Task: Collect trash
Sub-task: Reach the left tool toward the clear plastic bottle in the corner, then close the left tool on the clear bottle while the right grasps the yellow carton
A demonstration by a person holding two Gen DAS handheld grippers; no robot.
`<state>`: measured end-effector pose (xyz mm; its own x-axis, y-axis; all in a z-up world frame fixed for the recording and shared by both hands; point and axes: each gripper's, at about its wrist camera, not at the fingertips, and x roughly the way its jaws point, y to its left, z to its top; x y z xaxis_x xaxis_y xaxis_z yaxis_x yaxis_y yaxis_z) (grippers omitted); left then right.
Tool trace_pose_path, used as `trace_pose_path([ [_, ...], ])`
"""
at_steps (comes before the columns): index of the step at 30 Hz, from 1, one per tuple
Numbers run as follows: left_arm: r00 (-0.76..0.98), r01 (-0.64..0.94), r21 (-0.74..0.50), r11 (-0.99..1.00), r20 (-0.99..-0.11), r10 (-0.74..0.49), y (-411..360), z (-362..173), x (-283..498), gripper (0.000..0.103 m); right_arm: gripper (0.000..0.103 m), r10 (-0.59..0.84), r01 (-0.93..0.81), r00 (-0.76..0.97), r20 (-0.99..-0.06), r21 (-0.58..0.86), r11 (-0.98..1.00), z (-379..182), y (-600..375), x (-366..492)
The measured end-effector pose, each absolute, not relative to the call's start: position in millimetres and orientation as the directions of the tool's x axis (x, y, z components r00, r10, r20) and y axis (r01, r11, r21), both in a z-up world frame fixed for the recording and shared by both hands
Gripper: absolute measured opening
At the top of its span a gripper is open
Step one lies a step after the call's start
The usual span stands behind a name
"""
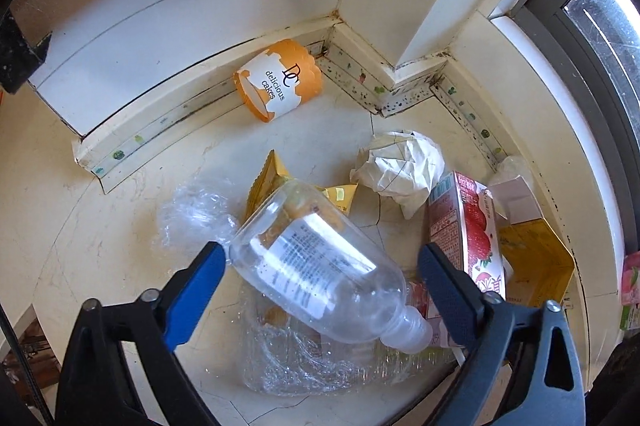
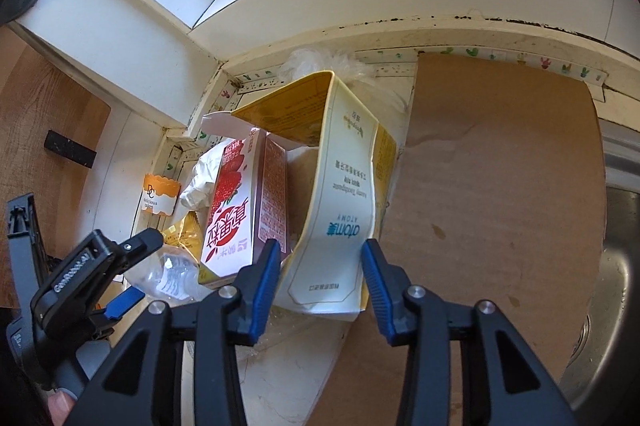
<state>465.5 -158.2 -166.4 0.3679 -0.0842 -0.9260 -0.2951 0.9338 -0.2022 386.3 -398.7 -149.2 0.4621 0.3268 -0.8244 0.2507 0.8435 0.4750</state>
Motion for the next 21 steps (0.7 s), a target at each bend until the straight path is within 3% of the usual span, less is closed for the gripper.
trace_pose_path([
  [2,0.355,-0.307,-0.200,0.931,-0.931,-0.083,-156,-171,467,0.085,0.034,0.338,0.257,0.458,-0.822,0.486,0.835,-150,-400,386],
  [15,0.434,-0.319,-0.278,0.906,-0.893,-0.121,-140,-151,449,0.082,0.025,0.353,0.293,0.490,-0.797,0.532,0.794,-148,-405,379],
  [16,0.442,-0.309,-0.288,0.906,-0.887,-0.131,-138,-147,447,0.079,0.025,0.352,0.293,0.498,-0.792,0.536,0.792,-147,-406,376],
  [17,0.449,-0.300,-0.296,0.907,-0.882,-0.140,-137,-144,444,0.067,0.024,0.351,0.293,0.507,-0.787,0.540,0.789,-144,-406,374],
  [21,0.457,-0.266,-0.302,0.915,-0.876,-0.156,-136,-132,432,0.065,0.024,0.352,0.281,0.530,-0.771,0.551,0.786,-135,-405,367],
])
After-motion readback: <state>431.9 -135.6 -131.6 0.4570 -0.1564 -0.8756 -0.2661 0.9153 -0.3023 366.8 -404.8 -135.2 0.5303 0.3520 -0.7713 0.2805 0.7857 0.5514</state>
